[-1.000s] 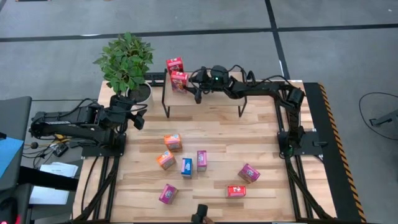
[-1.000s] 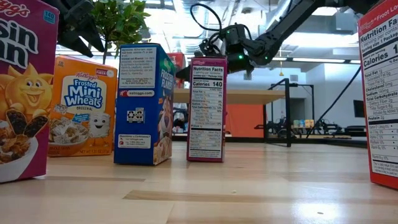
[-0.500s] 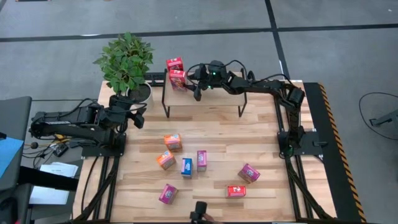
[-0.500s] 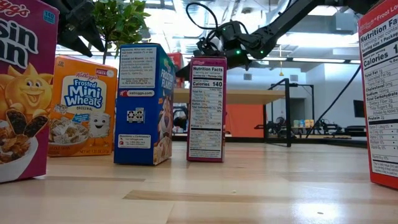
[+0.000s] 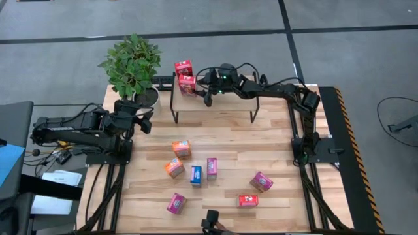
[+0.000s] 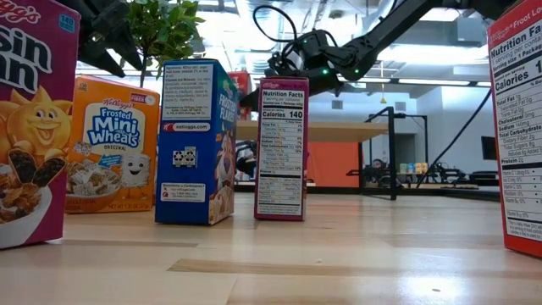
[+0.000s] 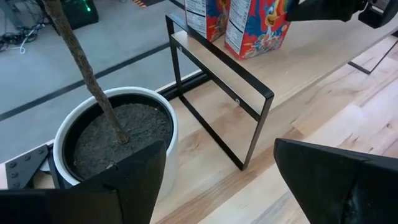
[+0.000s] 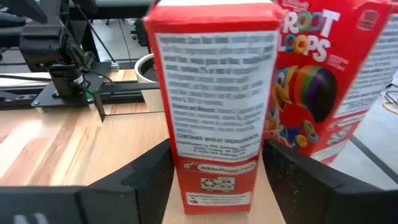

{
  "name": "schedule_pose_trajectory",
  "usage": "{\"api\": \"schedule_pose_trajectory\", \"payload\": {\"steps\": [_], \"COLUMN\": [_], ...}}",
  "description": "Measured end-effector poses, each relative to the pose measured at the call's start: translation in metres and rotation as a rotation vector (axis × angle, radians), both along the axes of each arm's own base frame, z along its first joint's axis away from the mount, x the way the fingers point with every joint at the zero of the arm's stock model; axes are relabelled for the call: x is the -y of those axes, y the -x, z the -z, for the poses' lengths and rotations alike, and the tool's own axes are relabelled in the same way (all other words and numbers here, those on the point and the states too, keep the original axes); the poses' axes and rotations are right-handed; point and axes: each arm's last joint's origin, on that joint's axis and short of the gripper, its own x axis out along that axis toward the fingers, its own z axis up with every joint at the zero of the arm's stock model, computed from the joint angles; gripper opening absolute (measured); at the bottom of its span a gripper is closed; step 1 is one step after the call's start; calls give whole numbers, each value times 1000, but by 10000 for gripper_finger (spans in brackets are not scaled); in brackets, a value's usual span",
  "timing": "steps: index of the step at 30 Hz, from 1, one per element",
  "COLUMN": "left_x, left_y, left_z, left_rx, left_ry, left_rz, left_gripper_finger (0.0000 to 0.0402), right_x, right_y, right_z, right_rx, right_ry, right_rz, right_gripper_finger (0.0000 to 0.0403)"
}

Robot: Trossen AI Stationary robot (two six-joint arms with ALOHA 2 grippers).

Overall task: Stack cereal on shelf
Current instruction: Put the top red cereal box on the shelf aligned with the other red cereal box on the shelf

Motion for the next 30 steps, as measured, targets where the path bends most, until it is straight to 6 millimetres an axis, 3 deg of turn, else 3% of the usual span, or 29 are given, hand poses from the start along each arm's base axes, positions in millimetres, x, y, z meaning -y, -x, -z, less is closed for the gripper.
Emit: {"api": "schedule_pose_trajectory", "payload": {"steps": [6,18,23,30], "left_x": [0,0,0,0], "left_y": [0,0,0,0], "left_z": [0,0,0,0], "left_rx": [10,10,14,27], "left_ry": [8,8,7,4], "left_rz": [-6,-6,-12,-35], "left_gripper_finger": [290,290,290,290], "right_x": [3,1,0,1], "right_y": [3,31,44,32], "right_z": [-1,-42,-51,-28], "right_rx": [-9,-47,-92,-141], "right_ry": [-3,2,-27,-44], "right_rz": [20,47,57,43], "right_gripper_finger": [306,310,281,205]}}
